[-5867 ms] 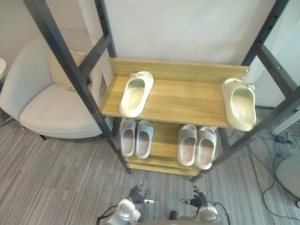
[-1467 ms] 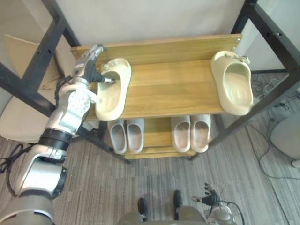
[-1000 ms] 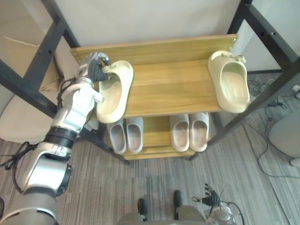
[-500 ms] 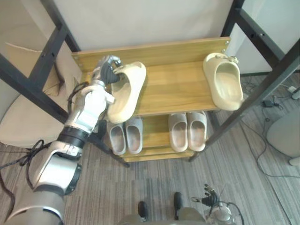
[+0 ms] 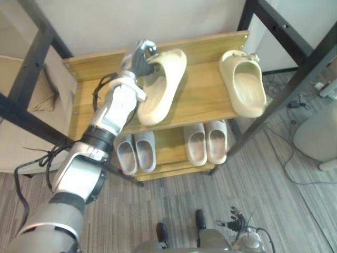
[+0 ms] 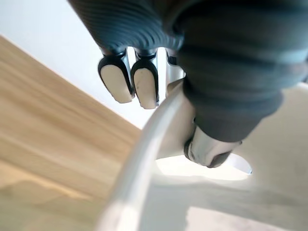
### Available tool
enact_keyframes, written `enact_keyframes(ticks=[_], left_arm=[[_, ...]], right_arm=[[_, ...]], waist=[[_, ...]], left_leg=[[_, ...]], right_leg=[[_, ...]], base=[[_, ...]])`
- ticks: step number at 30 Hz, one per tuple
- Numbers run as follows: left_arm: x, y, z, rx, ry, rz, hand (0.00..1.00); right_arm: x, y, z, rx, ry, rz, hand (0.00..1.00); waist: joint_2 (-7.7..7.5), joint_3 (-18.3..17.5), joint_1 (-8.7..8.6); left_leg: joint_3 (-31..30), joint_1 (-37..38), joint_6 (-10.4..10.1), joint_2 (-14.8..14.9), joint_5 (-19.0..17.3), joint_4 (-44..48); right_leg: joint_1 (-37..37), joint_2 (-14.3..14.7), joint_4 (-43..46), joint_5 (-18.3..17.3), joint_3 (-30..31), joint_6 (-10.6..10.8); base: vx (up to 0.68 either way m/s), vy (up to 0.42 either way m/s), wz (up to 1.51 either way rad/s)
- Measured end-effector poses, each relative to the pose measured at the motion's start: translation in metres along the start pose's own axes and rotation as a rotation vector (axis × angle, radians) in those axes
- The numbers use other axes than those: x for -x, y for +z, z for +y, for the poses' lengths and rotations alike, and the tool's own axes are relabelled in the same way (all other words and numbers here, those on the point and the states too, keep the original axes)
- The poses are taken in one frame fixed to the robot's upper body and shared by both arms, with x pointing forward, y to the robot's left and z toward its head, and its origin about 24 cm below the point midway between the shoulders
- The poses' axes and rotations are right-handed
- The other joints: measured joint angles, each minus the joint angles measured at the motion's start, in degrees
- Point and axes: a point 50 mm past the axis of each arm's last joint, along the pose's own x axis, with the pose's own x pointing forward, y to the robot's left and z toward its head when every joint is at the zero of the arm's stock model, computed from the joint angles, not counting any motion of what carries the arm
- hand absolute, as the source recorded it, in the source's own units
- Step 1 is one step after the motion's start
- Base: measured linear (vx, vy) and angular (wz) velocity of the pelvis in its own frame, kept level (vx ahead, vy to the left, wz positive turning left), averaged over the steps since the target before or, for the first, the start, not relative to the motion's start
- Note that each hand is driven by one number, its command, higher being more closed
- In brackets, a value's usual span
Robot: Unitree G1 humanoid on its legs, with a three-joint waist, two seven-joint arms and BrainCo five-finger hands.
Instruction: Organize the slippers on the shoe rack
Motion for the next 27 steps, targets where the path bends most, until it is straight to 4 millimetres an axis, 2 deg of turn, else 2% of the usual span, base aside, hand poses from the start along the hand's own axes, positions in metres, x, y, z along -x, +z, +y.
enact_keyframes(ticks=[3, 10, 11, 16, 27], left_arm=[[-0.005, 0.002, 0.004, -0.007, 0.023, 0.008, 1.0], [-0.012, 0.002, 0.006, -0.027, 0.031, 0.033, 1.0], [-0.013, 0.005, 0.008, -0.029, 0.04, 0.028, 0.0], [-0.016, 0.002, 0.014, -0.022, 0.088, 0.049, 0.0], [-0.018, 0.007, 0.013, 0.019, 0.114, 0.053, 0.0]], right_arm=[[0.0, 0.004, -0.001, -0.004, -0.008, -0.016, 0.0], [-0.001, 0.009, -0.002, -0.015, -0.026, -0.036, 0.0], [-0.001, 0.01, -0.003, -0.016, -0.03, -0.039, 0.0], [-0.001, 0.01, -0.003, -0.047, -0.036, -0.037, 0.0], [-0.001, 0.009, -0.005, -0.068, -0.052, -0.034, 0.0]], waist=[[0.41, 0.23, -0.88], [0.79, 0.99, -1.65], [0.78, 1.48, -1.65], [0.77, 1.99, -1.8], [0.68, 3.04, -1.99]], left_leg=[[0.14, -1.01, 0.0, 0.18, 0.0, -0.04], [1.27, -1.81, 0.01, 0.2, 0.0, -0.05], [1.3, -1.86, 0.01, 0.2, 0.0, -0.06], [1.39, -2.99, 0.18, 0.08, 0.11, -0.11], [1.37, -2.77, 0.55, -0.29, 0.34, -0.17]], right_leg=[[-1.37, 0.12, 0.02, 0.26, 0.69, -0.11], [-2.96, 0.24, -0.08, 0.94, 2.43, -0.17], [-3.12, 0.25, -0.08, 1.08, 2.74, -0.14], [-4.49, 0.26, -0.18, 1.77, 3.19, -0.09], [-4.34, -0.07, -0.22, 2.28, 3.47, 0.22]], base=[[-0.02, -0.009, -0.11], [-0.02, -0.005, -0.12], [-0.03, -0.007, -0.09], [-0.03, -0.003, -0.06], [-0.02, -0.001, -0.01]])
